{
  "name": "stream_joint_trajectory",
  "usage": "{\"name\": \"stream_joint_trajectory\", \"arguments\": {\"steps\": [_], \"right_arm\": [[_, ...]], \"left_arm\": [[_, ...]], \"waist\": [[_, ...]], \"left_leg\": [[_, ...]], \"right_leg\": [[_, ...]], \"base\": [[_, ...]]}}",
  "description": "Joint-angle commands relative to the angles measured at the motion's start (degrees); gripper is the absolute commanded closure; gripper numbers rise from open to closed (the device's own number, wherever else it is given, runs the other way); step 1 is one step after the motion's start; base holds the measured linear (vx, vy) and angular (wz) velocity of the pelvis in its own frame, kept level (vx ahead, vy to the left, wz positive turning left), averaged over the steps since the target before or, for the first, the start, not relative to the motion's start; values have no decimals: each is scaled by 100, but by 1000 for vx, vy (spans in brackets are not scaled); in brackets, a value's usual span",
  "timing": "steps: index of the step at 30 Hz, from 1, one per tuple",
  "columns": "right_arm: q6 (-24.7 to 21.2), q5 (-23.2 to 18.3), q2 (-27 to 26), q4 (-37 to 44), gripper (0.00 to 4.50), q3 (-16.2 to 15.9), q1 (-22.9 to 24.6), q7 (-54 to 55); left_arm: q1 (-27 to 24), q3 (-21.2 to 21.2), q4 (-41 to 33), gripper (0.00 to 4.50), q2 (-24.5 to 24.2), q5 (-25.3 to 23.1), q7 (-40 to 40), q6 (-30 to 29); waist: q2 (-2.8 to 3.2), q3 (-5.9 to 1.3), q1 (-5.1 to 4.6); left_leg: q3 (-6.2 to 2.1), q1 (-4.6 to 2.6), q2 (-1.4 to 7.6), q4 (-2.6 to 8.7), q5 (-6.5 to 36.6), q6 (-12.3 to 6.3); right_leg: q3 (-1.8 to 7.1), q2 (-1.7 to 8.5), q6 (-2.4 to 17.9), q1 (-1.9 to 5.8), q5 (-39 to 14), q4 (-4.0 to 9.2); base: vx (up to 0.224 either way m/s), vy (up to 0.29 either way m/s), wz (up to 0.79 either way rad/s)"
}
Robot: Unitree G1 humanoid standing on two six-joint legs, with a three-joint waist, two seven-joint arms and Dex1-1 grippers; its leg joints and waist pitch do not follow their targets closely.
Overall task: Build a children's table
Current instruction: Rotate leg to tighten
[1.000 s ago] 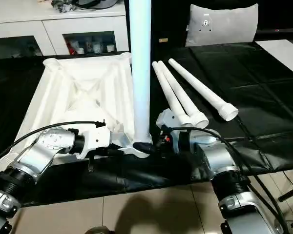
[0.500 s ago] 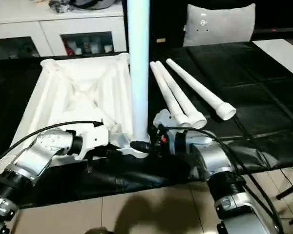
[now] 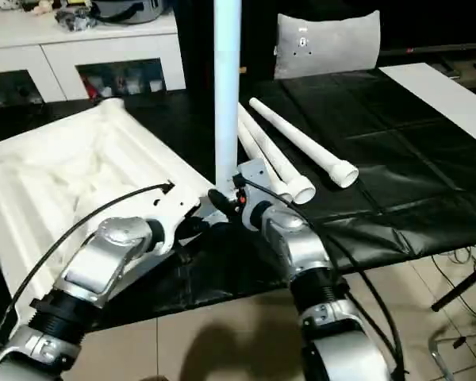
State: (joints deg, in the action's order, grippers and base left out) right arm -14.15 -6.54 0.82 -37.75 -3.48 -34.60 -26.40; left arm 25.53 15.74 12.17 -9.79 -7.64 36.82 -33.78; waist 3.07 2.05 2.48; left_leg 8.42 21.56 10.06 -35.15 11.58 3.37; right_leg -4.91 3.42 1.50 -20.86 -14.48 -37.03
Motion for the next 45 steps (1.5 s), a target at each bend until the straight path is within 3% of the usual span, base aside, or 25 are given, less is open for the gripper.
{"name": "stream_joint_trajectory", "arguments": {"steps": [1,3,6,12,14,15,16,17,18,19,20,24,31,32,33,36,40,42,45], "right_arm": [[-165,-31,-262,-160,74,-233,69,-131],[-90,-27,-221,-160,62,-223,72,-137],[70,-30,-120,-64,30,-193,143,-208],[95,-228,207,631,4,-73,527,-733],[95,-377,406,977,4,-51,725,-1067],[94,-428,550,1170,4,-74,849,-1276],[113,-461,798,1454,4,-145,1041,-1611],[153,-464,961,1608,4,-192,1146,-1813],[165,-462,1052,1685,4,-209,1195,-1908],[172,-462,1122,1746,4,-220,1230,-1978],[143,-475,1253,1839,4,-199,1264,-2092],[80,-478,1835,2024,4,-140,1223,-2580],[150,-416,2342,1969,4,-185,989,-2991],[210,-384,2377,1931,4,-211,942,-3050],[263,-350,2420,1896,4,-259,890,-3140],[329,-318,2483,1868,4,-368,827,-3329],[379,-298,2548,1879,4,-608,801,-3720],[324,-350,2539,1864,40,-656,794,-3866],[275,-431,2541,1846,46,-811,783,-4205]], "left_arm": [[77,273,-284,450,18,-64,0,17],[76,294,-290,450,-125,-127,7,55],[78,282,-280,450,-270,-187,76,95],[50,445,-170,450,-616,-180,382,407],[39,483,-110,450,-723,-136,550,564],[34,505,-73,450,-794,-120,652,656],[29,542,-12,450,-906,-101,809,808],[30,568,26,450,-974,-88,919,928],[31,578,45,450,-1007,-73,984,990],[32,586,61,450,-1037,-58,1040,1046],[38,608,98,450,-1092,-33,1141,1138],[45,830,218,450,-1345,12,1703,1627],[172,1059,465,450,-1518,46,2256,2169],[189,1087,489,450,-1529,61,2345,2252],[217,1120,547,450,-1533,76,2463,2380],[263,1172,628,450,-1549,79,2615,2564],[310,1255,709,450,-1593,56,2888,2779],[319,1284,727,450,-1606,61,2941,2837],[339,1314,828,450,-1614,76,3083,3035]], "waist": [[-38,-293,42],[-9,-306,49],[-17,-320,68],[-33,-296,116],[-15,-310,132],[47,-299,151],[3,-309,166],[-4,-314,177],[-6,-318,192],[32,-320,191],[10,-319,185],[34,-305,219],[12,-318,274],[12,-320,281],[-46,-323,272],[-16,-316,296],[-31,-324,316],[-27,-329,311],[-27,-334,326]], "left_leg": [[-103,-13,349,449,516,-373],[-100,-4,334,428,340,-446],[-90,8,327,408,223,-524],[-98,-5,347,443,447,-494],[-95,-10,353,440,435,-489],[-106,-6,351,438,454,-491],[-104,-16,361,431,486,-500],[-106,-15,362,433,444,-513],[-102,-11,354,423,398,-547],[-99,1,343,414,367,-562],[-101,2,344,420,384,-558],[-91,2,330,409,481,-537],[-87,-11,344,394,311,-615],[-88,-9,345,392,307,-621],[-77,-2,338,390,285,-641],[-69,-4,338,381,279,-676],[-74,4,352,376,212,-739],[-77,2,356,377,194,-738],[-73,3,356,366,181,-799]], "right_leg": [[370,572,1294,244,-65,491],[363,568,1336,243,273,457],[354,565,1374,244,588,440],[361,560,1249,250,358,473],[363,567,1273,234,435,457],[358,561,1250,232,436,463],[364,549,1187,243,506,466],[363,551,1179,254,592,461],[361,548,1170,253,675,458],[354,545,1196,245,813,455],[353,552,1229,248,817,446],[358,552,1235,262,444,484],[348,547,1328,240,574,449],[346,550,1329,243,576,447],[345,547,1334,249,598,448],[347,558,1323,240,502,448],[342,561,1327,240,544,428],[340,559,1342,239,570,419],[334,551,1385,235,611,414]], "base": [[0,0,0],[0,0,0],[0,0,0],[0,0,0],[0,0,0],[0,0,0],[0,0,0],[0,0,0],[0,0,0],[0,0,0],[0,0,0],[0,0,0],[0,0,0],[0,0,0],[0,0,0],[0,0,0],[0,0,0],[0,0,0],[0,0,0]]}}
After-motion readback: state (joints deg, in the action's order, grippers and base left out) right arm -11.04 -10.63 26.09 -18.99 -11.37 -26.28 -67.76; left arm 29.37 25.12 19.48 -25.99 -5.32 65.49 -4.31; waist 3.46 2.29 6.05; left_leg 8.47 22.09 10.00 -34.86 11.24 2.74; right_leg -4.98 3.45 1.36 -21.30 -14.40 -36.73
